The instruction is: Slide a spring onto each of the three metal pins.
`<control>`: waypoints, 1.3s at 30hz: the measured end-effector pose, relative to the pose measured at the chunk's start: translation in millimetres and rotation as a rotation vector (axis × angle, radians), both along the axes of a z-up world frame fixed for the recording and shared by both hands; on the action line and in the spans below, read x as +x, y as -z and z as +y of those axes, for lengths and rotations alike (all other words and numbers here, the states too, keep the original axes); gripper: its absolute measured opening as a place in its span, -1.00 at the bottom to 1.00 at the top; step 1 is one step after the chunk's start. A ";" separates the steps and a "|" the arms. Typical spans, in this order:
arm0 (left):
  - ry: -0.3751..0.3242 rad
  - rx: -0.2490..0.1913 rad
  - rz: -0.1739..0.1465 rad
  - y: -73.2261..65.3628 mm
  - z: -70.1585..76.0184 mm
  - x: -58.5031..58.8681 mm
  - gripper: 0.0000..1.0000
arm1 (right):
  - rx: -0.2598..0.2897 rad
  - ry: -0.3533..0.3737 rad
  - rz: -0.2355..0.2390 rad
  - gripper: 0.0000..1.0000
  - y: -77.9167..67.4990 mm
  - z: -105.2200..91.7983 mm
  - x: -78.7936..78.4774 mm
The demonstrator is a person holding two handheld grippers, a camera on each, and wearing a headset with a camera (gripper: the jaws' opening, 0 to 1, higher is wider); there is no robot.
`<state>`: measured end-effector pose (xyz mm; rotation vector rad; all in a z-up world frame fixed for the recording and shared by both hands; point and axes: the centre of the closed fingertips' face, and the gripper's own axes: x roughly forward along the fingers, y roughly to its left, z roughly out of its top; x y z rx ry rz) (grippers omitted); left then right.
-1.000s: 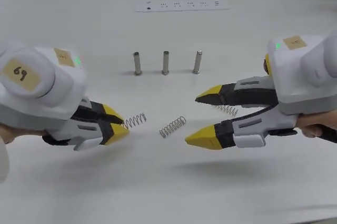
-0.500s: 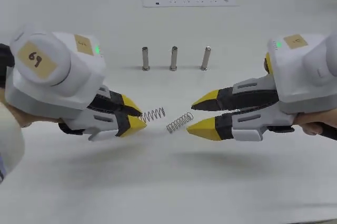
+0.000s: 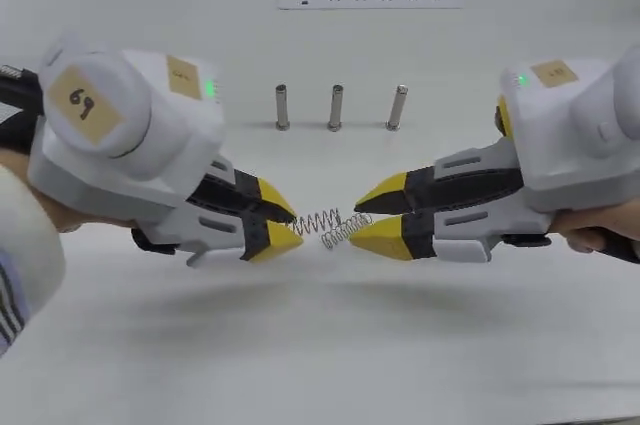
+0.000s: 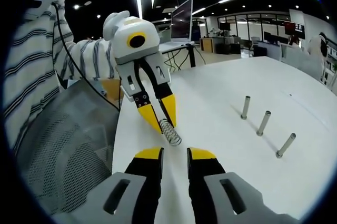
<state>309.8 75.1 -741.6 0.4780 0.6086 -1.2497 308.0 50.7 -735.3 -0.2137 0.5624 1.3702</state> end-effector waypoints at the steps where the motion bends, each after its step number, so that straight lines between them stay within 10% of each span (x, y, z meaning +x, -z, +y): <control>1: 0.009 -0.010 0.003 -2.1 -2.0 -1.6 -0.96 | 0.003 -0.005 -0.001 -0.71 -0.7 1.1 -0.5; 19: 0.074 0.011 -0.012 -4.2 -8.6 -6.8 -0.96 | 0.023 -0.075 0.014 -0.82 -5.8 8.3 -8.9; 39: 0.073 -0.063 0.036 -3.1 -12.2 -15.8 -0.97 | -0.068 -0.205 -0.070 -0.83 -2.9 6.0 -19.9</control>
